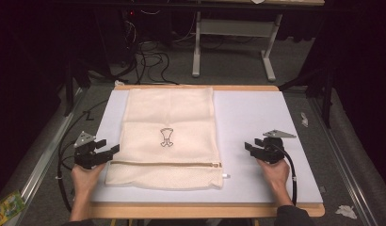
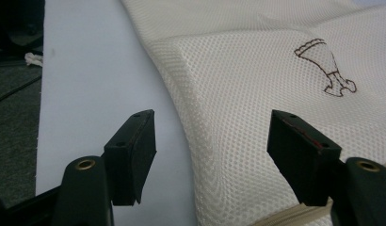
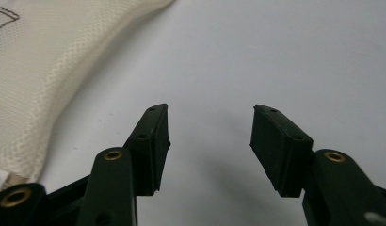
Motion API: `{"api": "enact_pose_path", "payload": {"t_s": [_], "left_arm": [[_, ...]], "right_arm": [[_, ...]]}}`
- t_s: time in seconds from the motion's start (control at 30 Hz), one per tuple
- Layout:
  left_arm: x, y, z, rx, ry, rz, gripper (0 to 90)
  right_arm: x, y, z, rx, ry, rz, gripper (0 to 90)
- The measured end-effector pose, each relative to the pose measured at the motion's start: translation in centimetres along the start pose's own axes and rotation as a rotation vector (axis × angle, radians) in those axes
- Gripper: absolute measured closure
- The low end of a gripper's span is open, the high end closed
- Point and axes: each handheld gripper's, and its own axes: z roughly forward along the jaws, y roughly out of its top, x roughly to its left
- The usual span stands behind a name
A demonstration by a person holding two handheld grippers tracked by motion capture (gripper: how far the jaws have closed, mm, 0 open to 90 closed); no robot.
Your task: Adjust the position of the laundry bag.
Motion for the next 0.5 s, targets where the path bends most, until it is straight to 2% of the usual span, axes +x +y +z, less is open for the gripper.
{"api": "enact_pose_path", "payload": {"t_s": [0.03, 0.07, 0.27, 0.37, 0.5], "left_arm": [[0.0, 0.0, 0.0, 0.0, 0.0, 0.0, 32.4], [0.0, 0.1, 0.2, 0.007, -0.017, -0.009, 32.4], [-0.5, 0.2, 1.0, 0.049, -0.013, 0.006, 35.0], [-0.5, 0.4, 1.3, 0.07, -0.035, -0.016, 35.0], [-1.0, 0.7, 1.8, 0.112, -0.013, 0.012, 37.5]], "right_arm": [[0.0, 0.0, 0.0, 0.0, 0.0, 0.0, 48.3], [0.7, 0.2, 0.1, 0.005, 0.016, -0.01, 48.9], [2.2, 0.6, 0.8, 0.045, 0.071, -0.031, 49.8], [3.0, 0.8, 1.2, 0.049, 0.114, -0.009, 49.5], [4.2, 1.1, 1.9, 0.082, 0.169, -0.019, 52.4]]}}
